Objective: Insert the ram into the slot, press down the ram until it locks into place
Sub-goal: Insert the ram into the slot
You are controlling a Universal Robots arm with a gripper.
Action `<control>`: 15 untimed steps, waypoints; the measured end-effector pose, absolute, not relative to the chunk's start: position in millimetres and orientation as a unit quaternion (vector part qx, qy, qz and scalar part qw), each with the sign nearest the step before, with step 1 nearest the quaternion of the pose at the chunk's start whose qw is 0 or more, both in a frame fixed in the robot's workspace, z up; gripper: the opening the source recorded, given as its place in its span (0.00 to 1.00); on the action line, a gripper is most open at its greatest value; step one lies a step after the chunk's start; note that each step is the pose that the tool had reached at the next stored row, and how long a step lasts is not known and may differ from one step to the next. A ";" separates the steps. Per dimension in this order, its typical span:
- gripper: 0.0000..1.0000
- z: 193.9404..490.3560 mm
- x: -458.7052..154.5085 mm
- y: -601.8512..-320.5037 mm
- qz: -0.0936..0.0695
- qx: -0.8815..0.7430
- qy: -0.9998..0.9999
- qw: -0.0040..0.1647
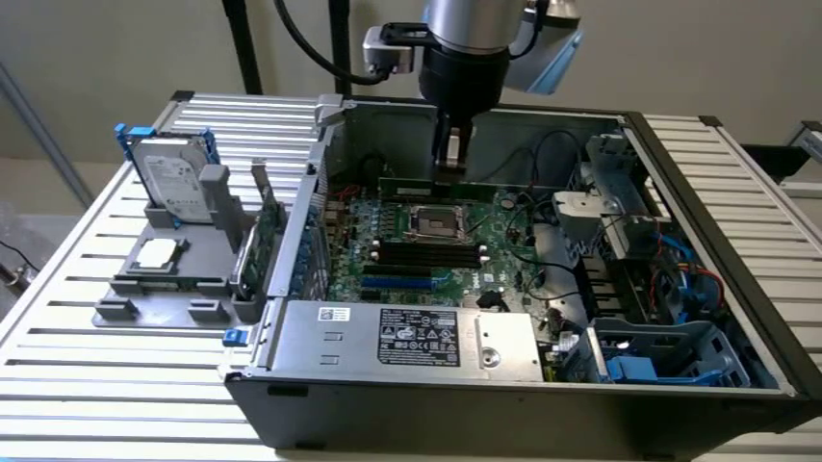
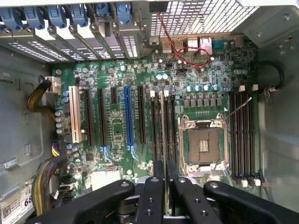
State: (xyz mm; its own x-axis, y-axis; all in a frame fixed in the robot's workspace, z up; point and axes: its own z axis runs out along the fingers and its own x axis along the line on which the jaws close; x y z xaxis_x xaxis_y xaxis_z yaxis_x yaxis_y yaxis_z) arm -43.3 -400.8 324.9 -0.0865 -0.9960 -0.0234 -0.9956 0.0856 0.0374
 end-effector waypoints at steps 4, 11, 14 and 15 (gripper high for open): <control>0.14 317.5 -41.8 -403.9 -0.022 0.675 -0.737 0.004; 0.14 304.8 -41.2 -411.1 -0.022 0.675 -0.737 0.004; 0.14 299.3 -41.1 -412.2 -0.022 0.675 -0.737 0.004; 0.14 297.5 -41.0 -412.3 -0.022 0.675 -0.737 0.004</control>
State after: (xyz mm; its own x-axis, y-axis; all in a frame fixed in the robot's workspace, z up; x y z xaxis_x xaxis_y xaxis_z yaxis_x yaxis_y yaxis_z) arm -41.0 -412.3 297.5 -0.0881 -0.9958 -0.0234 -0.9955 0.0872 0.0374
